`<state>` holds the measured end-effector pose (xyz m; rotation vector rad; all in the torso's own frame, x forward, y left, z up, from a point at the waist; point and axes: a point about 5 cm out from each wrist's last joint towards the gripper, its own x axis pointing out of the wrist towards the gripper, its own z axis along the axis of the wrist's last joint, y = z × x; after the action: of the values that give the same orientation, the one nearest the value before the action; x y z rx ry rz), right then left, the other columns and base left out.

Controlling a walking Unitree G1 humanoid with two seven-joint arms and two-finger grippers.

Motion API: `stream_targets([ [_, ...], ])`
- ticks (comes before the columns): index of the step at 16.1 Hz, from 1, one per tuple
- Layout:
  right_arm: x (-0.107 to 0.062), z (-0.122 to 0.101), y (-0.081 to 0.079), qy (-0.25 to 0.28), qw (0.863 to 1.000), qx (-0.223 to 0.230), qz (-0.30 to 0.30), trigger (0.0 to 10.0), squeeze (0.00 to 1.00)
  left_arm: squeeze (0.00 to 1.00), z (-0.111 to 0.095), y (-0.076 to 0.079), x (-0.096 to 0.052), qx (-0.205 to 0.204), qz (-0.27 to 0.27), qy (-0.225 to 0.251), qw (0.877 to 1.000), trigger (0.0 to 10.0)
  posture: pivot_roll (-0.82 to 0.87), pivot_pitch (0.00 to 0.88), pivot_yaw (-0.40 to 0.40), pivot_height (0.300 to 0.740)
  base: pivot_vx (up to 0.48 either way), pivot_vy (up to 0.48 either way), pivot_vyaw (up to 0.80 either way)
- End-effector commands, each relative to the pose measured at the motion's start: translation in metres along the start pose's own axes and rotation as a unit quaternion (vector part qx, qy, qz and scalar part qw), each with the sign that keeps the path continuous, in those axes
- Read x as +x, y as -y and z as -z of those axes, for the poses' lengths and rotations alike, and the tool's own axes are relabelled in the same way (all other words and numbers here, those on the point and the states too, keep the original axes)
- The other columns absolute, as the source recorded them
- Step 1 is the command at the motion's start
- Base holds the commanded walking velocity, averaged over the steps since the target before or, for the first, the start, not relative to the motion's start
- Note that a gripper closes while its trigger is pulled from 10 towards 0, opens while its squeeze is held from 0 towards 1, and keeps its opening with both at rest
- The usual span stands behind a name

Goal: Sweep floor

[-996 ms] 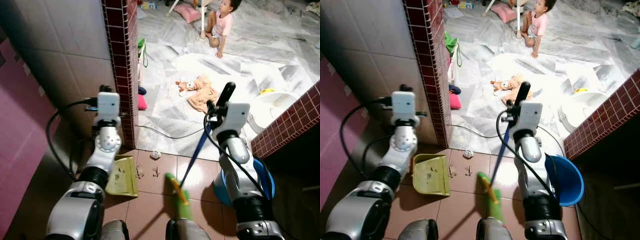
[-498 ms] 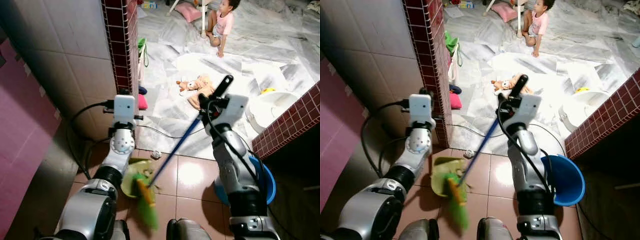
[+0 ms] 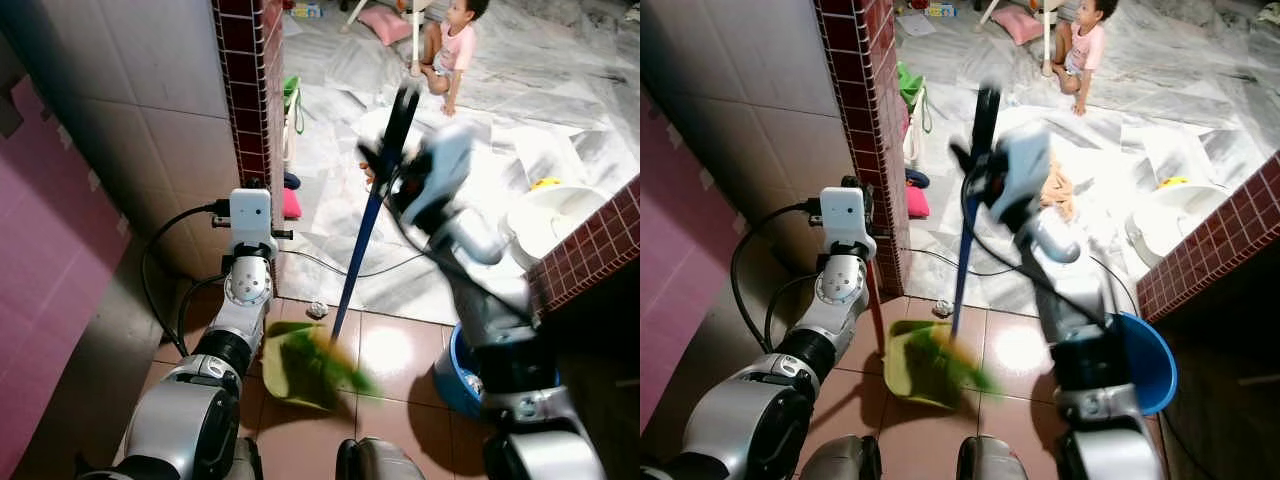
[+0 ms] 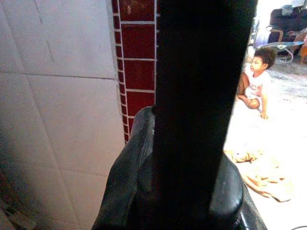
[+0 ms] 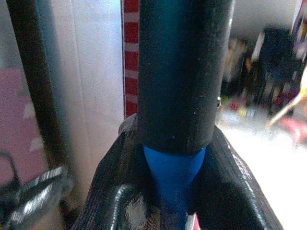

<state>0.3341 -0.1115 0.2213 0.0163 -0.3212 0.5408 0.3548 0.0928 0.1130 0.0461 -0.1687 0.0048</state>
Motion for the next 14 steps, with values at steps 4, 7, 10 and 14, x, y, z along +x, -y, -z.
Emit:
stream_targets([
  [4, -0.001, -0.019, 0.022, 0.045, 0.996, -0.039, 0.059, 10.0, 0.0, 0.0, -0.023, -0.008, 0.004, -0.009, -0.005, 0.072, 0.997, 10.0, -0.12, 0.081, -0.003, 0.74, 0.0, 0.0, 0.0],
  [7, -0.001, -0.01, 0.026, 0.028, 0.995, -0.063, 0.078, 10.0, 0.0, 0.0, -0.027, -0.017, 0.005, 0.008, -0.027, 0.084, 0.996, 10.0, -0.11, 0.076, -0.001, 0.74, 0.0, 0.0, 0.0],
  [10, -0.006, 0.002, 0.031, 0.011, 0.99, -0.091, 0.104, 10.0, 0.0, 0.0, -0.023, -0.022, 0.004, 0.012, -0.022, 0.076, 0.997, 10.0, -0.09, 0.067, -0.007, 0.74, 0.0, 0.0, 0.0],
  [14, -0.019, 0.032, 0.028, -0.024, 0.988, -0.085, 0.124, 10.0, 0.0, 0.0, 0.006, -0.016, -0.007, -0.007, -0.005, -0.011, 1.0, 10.0, -0.1, 0.066, -0.011, 0.74, 0.0, 0.0, 0.0],
])
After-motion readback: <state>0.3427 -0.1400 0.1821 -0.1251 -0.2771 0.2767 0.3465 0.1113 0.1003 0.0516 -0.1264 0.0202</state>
